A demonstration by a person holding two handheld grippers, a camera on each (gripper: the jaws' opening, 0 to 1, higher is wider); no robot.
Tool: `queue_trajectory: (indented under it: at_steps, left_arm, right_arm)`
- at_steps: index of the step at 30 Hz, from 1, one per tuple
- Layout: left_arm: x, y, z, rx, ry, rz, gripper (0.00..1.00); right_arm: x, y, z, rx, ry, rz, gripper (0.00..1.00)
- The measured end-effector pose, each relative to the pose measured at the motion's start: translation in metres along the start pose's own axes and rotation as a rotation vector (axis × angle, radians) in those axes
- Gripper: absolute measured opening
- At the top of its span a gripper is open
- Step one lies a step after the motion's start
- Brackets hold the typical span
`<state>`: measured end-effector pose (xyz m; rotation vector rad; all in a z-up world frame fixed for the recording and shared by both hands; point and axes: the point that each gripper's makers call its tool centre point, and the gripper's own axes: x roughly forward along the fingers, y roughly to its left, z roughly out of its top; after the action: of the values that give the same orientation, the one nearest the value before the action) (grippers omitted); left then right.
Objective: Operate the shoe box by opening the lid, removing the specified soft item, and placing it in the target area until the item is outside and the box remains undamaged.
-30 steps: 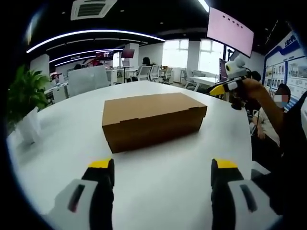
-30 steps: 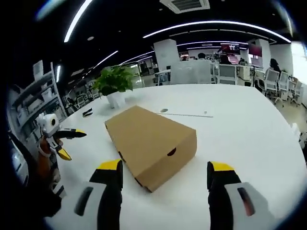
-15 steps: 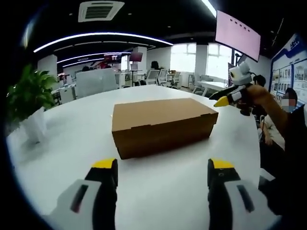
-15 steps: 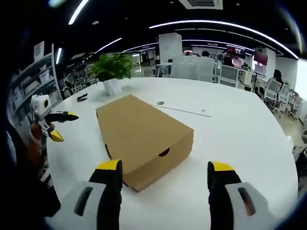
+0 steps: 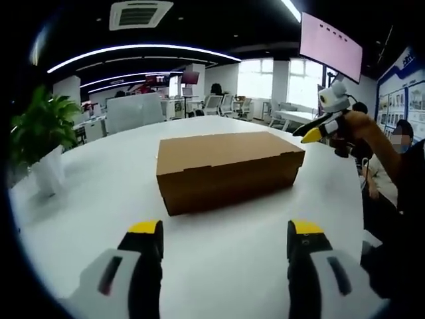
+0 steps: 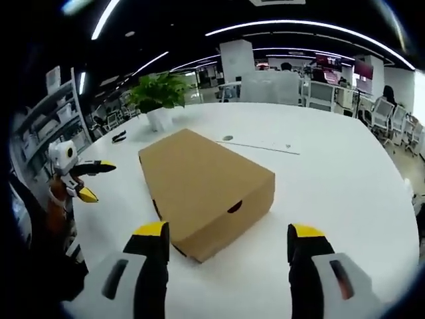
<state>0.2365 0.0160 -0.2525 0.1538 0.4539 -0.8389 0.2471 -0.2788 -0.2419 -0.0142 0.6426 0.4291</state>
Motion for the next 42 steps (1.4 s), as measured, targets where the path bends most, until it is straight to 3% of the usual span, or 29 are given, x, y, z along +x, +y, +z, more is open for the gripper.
queue_trajectory:
  at_steps: [5, 7, 12, 18, 21, 24, 26, 28, 31, 32, 36, 42]
  left_arm:
    - [-0.001, -0.017, -0.005, 0.016, 0.008, -0.048, 0.78]
    - [-0.003, -0.017, -0.006, 0.009, 0.001, -0.048, 0.80]
    - [-0.006, -0.014, -0.008, 0.041, 0.010, -0.020, 0.73]
    - [-0.003, -0.020, -0.006, 0.036, -0.008, -0.056, 0.70]
    - [0.001, -0.022, -0.012, 0.036, 0.031, -0.062, 0.71]
    - [0.000, -0.022, -0.011, 0.053, 0.032, -0.058, 0.76]
    - [-0.001, -0.024, -0.010, 0.070, 0.035, -0.064, 0.72]
    - [-0.001, -0.027, -0.005, 0.084, 0.004, -0.077, 0.66]
    - [-0.001, -0.029, -0.001, 0.041, -0.018, -0.092, 0.64]
    - [0.000, -0.025, 0.002, 0.027, -0.036, -0.052, 0.63]
    - [0.000, -0.022, 0.001, 0.039, -0.033, -0.053, 0.75]
    - [-0.005, -0.026, 0.002, 0.033, -0.039, -0.074, 0.75]
  right_arm:
    - [-0.001, 0.011, 0.004, 0.108, -0.004, 0.078, 0.73]
    - [0.000, 0.010, 0.004, 0.105, -0.004, 0.087, 0.74]
    - [0.006, 0.008, -0.001, 0.095, 0.015, 0.096, 0.72]
    - [0.009, 0.009, 0.001, 0.114, 0.004, 0.120, 0.73]
    - [0.013, 0.014, 0.004, 0.155, -0.008, 0.164, 0.74]
    - [0.016, 0.007, 0.008, 0.209, -0.033, 0.161, 0.72]
    - [0.018, 0.002, 0.009, 0.244, -0.051, 0.156, 0.70]
    - [0.019, -0.002, 0.009, 0.246, -0.061, 0.143, 0.65]
    - [0.020, -0.005, 0.007, 0.236, -0.044, 0.130, 0.67]
    - [0.020, -0.004, 0.007, 0.211, -0.037, 0.126, 0.67]
    - [0.021, 0.001, 0.007, 0.203, -0.023, 0.136, 0.68]
    - [0.022, 0.004, 0.008, 0.287, -0.023, 0.156, 0.66]
